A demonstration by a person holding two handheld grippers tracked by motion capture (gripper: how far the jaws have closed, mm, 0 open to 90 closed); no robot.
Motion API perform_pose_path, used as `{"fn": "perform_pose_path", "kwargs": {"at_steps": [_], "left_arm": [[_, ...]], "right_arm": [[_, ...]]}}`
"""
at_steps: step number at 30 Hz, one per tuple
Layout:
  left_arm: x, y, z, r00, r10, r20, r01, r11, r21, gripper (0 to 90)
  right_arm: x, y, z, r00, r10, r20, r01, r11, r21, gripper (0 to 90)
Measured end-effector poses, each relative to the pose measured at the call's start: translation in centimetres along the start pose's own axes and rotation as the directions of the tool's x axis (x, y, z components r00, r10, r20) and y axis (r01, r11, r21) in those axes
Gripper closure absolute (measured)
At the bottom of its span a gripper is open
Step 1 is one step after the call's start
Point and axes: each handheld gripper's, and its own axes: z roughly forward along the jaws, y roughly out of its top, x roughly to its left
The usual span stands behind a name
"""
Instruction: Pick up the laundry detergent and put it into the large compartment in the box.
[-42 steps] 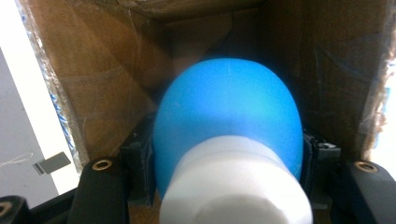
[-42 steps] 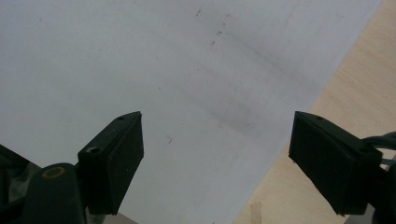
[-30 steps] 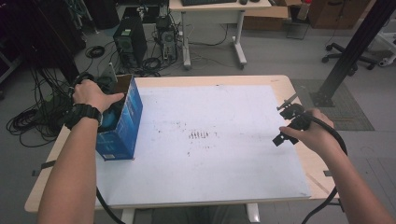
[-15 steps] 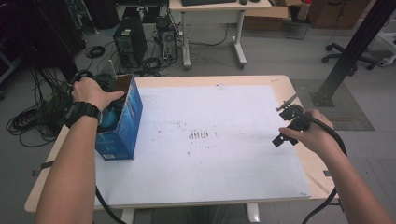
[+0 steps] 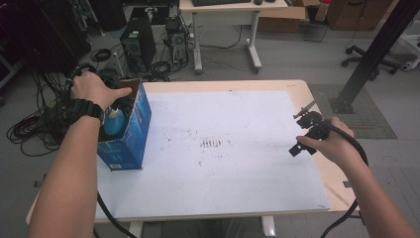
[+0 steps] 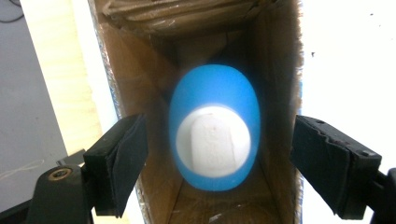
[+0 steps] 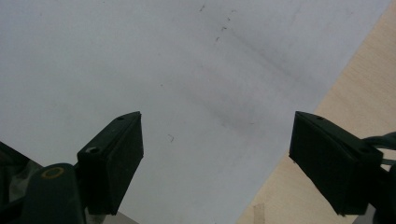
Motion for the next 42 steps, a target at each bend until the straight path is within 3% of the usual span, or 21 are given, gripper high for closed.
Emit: {"fn": "perform_pose_path", "kwargs": {"at_steps": [14, 22, 31, 42], "left_arm": [[-0.8, -0.2, -3.6, 0.9991, 0.043, 0.004, -0.042, 0.9960, -0.079, 14.7], [-1.6, -0.3, -4.5, 0.9969, 0.076, 0.021, -0.073, 0.9918, -0.105, 13.7], [-3.4, -0.3, -4.8, 0.9884, 0.150, 0.024, -0.146, 0.9819, -0.121, 13.3], [-5.6, -0.4, -4.5, 0.9727, 0.230, 0.029, -0.225, 0.9665, -0.124, 13.2]], "right_arm": [[-0.2, -0.1, -0.7, 0.9999, 0.007, 0.008, -0.007, 1.000, -0.006, 17.4], [0.0, 0.0, -1.1, 0.9999, 0.004, 0.012, -0.004, 1.000, -0.008, 17.4], [0.2, 0.2, -1.3, 0.9999, 0.000, 0.015, 0.000, 1.000, -0.009, 17.3], [0.2, 0.1, -1.6, 0.9998, 0.002, 0.019, -0.002, 1.000, -0.011, 17.3]]}}
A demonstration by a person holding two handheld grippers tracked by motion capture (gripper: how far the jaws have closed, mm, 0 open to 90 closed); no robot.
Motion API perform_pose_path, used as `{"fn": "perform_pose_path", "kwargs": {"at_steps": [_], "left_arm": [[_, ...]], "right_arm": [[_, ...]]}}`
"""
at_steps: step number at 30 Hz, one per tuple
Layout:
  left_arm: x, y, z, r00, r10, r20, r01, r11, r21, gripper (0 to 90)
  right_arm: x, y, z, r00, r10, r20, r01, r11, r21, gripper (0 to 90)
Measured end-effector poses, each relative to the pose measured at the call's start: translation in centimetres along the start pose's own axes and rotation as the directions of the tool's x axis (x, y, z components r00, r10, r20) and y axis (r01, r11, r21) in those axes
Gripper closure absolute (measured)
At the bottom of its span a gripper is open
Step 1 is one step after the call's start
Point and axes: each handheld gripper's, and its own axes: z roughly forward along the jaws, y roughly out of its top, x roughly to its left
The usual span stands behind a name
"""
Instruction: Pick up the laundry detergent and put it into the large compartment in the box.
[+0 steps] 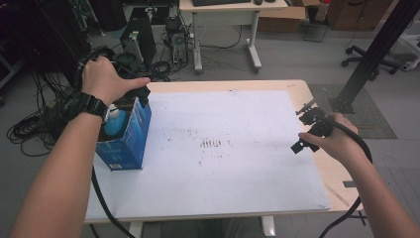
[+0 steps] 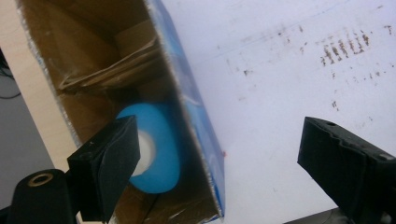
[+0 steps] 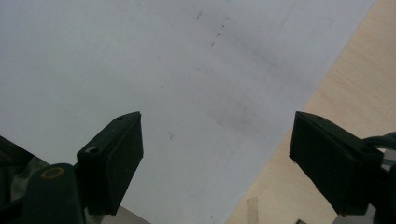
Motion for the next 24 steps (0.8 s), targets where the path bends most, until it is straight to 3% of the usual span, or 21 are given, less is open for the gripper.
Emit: {"fn": "perform_pose_path", "kwargs": {"at_steps": [6, 12, 16, 24], "left_arm": [[-1.6, 0.3, 0.8, 0.9988, 0.048, 0.005, -0.048, 0.9988, 0.004, 13.2], [-3.8, 0.8, 2.1, 0.9935, 0.113, 0.011, -0.114, 0.9933, 0.022, 13.3], [-4.6, 1.0, 2.5, 0.9910, 0.133, 0.015, -0.133, 0.9909, 0.021, 13.4], [-7.3, 1.4, 3.5, 0.9772, 0.212, 0.007, -0.213, 0.9766, 0.034, 13.5]], "right_arm": [[0.0, 0.0, 0.1, 1.0000, -0.002, -0.003, 0.002, 1.000, -0.001, 17.4], [-0.1, -0.1, 0.2, 1.0000, -0.001, -0.002, 0.001, 1.000, 0.000, 17.3], [-0.1, -0.1, 0.0, 1.0000, -0.002, 0.000, 0.002, 1.000, -0.001, 17.3], [0.1, -0.1, 0.0, 1.0000, -0.003, -0.003, 0.003, 1.000, -0.003, 17.3]]}}
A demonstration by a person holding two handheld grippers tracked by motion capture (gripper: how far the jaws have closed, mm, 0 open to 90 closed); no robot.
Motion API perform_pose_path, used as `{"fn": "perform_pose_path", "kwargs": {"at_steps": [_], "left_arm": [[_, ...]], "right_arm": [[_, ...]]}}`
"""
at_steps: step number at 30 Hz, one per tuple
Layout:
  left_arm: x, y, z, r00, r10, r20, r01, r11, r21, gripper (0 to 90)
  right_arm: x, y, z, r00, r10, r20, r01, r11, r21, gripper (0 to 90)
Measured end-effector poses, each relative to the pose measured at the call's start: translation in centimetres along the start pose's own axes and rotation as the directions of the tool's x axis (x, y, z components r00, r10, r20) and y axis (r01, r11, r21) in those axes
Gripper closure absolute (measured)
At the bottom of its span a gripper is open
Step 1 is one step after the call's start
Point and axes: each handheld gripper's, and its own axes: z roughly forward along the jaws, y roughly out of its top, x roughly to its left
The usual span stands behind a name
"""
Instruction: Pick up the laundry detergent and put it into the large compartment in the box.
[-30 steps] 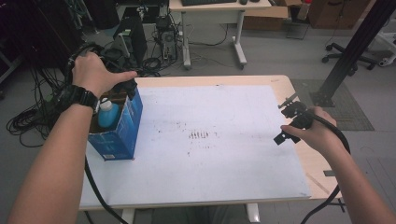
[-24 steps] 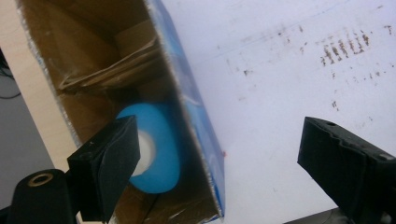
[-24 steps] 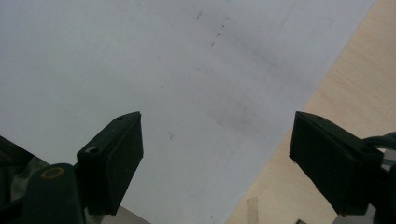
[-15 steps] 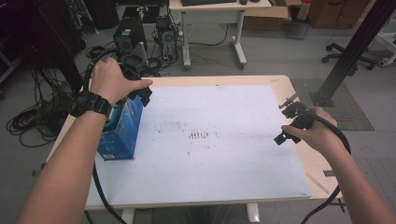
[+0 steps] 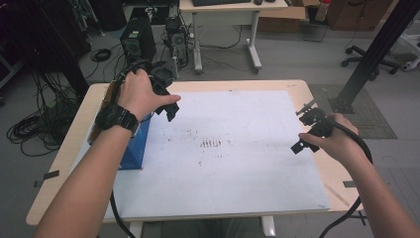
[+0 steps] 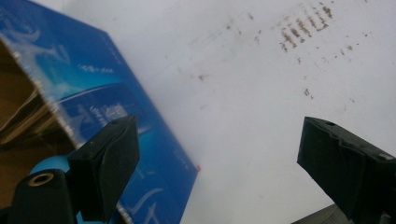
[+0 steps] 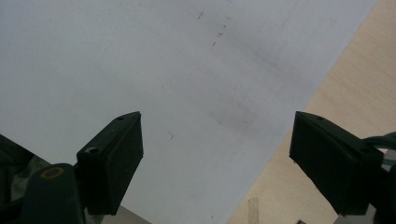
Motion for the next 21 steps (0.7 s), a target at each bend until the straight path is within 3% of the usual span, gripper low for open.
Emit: {"fn": "perform_pose_path", "kwargs": {"at_steps": [4, 7, 21], "left_arm": [[-1.4, 0.3, 0.8, 0.9994, 0.030, 0.014, -0.030, 0.9995, 0.003, 13.6], [-1.9, 0.5, 1.3, 0.9988, 0.048, 0.003, -0.048, 0.9988, 0.012, 13.5], [-3.1, 0.4, 3.2, 0.9978, 0.066, 0.004, -0.066, 0.9975, 0.024, 13.6]], "right_arm": [[0.0, -0.1, 0.1, 1.0000, -0.002, -0.001, 0.002, 1.000, 0.000, 17.3], [0.0, -0.2, 0.1, 1.0000, -0.001, -0.002, 0.001, 1.000, 0.001, 17.3], [0.1, -0.4, 0.3, 1.0000, 0.000, -0.004, 0.000, 1.000, 0.002, 17.3]]}}
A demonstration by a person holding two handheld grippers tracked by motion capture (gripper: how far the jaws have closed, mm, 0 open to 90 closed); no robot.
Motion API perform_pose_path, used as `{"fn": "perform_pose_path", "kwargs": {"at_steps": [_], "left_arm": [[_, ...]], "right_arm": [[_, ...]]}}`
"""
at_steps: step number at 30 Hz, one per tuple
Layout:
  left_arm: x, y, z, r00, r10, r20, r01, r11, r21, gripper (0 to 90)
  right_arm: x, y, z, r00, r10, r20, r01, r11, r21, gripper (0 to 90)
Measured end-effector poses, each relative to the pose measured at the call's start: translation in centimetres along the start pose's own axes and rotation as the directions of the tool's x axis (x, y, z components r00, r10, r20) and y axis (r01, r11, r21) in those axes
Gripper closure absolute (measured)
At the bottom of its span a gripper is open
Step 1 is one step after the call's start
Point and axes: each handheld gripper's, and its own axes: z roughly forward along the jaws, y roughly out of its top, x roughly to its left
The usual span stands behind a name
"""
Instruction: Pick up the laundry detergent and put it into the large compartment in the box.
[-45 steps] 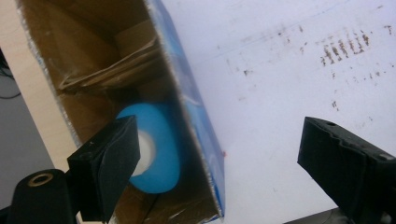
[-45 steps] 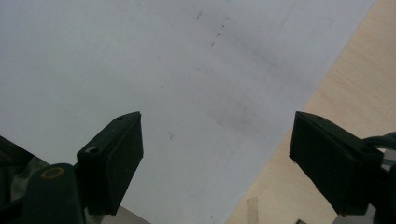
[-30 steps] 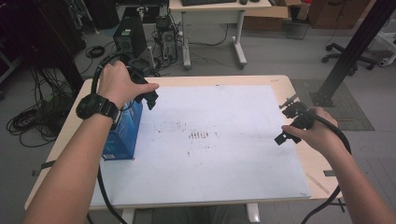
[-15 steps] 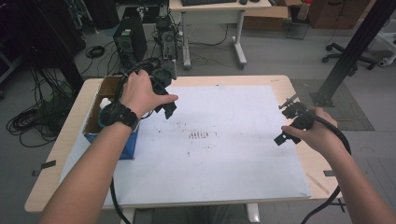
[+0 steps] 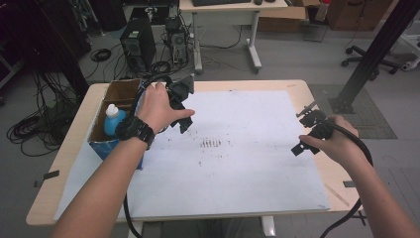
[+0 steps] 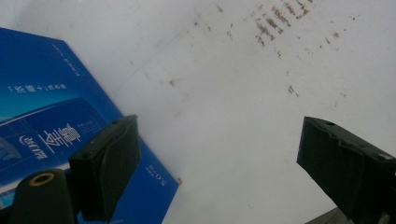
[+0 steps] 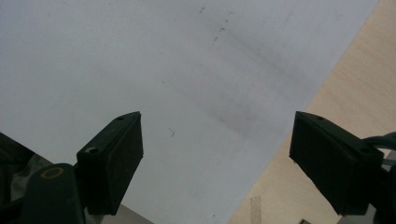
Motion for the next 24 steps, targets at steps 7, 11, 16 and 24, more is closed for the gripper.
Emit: {"fn": "perform_pose_path", "kwargs": {"at_steps": [7, 11, 16, 24], "left_arm": [[-0.4, 0.0, 0.8, 1.0000, 0.008, 0.003, -0.008, 0.9999, 0.007, 13.7], [-0.7, -0.1, 1.2, 0.9999, 0.010, 0.005, -0.010, 0.9999, 0.009, 13.6], [-1.0, -0.2, 1.6, 0.9999, 0.014, 0.004, -0.014, 0.9999, 0.006, 13.9], [-1.6, -0.5, 2.1, 0.9997, 0.021, 0.012, -0.021, 0.9997, 0.010, 14.1]], "right_arm": [[0.2, 0.0, 0.1, 1.0000, -0.005, -0.001, 0.005, 1.000, 0.002, 17.2], [0.3, 0.0, 0.1, 1.0000, -0.004, 0.000, 0.004, 1.000, 0.003, 17.2], [0.5, -0.1, 0.1, 1.0000, -0.009, 0.002, 0.009, 1.000, 0.004, 17.2], [0.8, 0.1, -0.2, 0.9998, -0.020, 0.009, 0.020, 1.000, -0.001, 17.2]]}}
